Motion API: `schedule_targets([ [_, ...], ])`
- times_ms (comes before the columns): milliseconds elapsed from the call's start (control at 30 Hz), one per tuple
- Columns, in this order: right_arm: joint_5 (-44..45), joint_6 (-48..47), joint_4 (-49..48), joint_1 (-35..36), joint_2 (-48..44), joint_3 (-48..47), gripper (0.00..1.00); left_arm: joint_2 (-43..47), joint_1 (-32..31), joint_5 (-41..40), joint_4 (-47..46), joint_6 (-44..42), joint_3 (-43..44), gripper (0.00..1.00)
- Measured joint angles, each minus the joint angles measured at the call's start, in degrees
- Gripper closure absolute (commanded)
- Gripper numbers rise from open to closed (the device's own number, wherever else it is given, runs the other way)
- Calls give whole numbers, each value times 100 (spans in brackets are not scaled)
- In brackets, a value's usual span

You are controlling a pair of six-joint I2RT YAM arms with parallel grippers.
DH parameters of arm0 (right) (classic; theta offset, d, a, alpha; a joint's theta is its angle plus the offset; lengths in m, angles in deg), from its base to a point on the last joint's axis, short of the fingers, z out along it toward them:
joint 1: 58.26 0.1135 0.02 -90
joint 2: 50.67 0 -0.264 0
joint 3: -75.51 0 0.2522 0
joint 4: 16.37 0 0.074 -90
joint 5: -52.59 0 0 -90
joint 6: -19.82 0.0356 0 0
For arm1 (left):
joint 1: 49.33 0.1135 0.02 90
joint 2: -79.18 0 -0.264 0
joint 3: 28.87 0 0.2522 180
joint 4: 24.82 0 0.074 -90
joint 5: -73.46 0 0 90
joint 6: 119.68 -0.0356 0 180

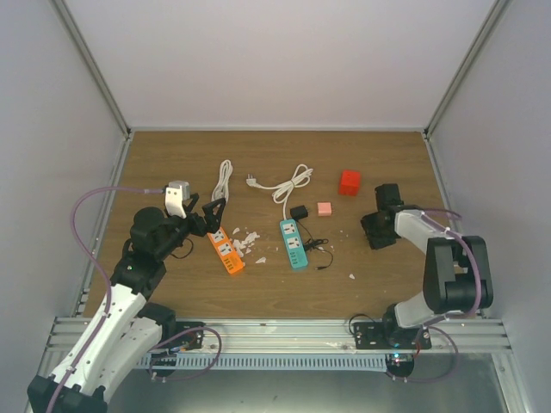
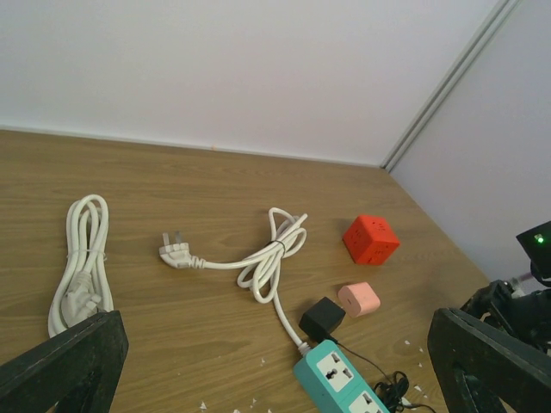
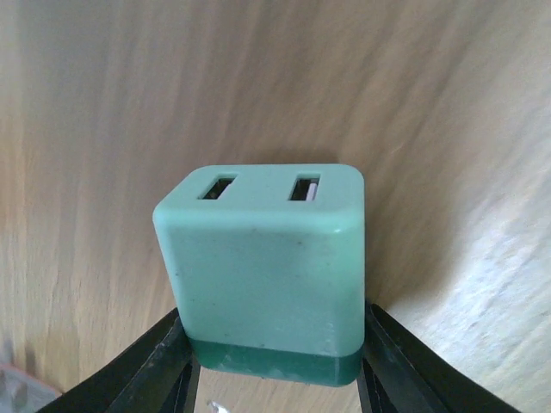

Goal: Insert the plug

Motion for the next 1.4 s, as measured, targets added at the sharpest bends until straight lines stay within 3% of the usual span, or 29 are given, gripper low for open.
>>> schedule_targets([
  [233, 437, -1019, -254, 1115, 127, -400, 65, -7, 0, 0, 0, 2, 0, 1],
  [433, 487, -2645, -1360, 2026, 72, -205, 71, -61, 0, 17, -4, 42, -2, 1],
  [600, -44, -4030, -2385, 2730, -774, 811, 74, -227, 0, 339, -118, 76, -48, 1],
  [767, 81, -4944, -2699, 3779, -1499, 960, 74, -750, -20, 1237, -487, 201, -122, 1],
  [1000, 1060, -5626, -2428, 5379, -1875, 885, 75, -1869, -852, 2170, -734, 315, -76, 1],
  [1267, 1867, -5860, -1958, 6124, -1878, 756, 75, -1790, -1558, 2039, -647, 197, 249, 14],
  [1400, 1989, -5943, -1878, 6242, -1998, 726, 75, -2184, -1744, 1967, -649, 101, 413, 22],
])
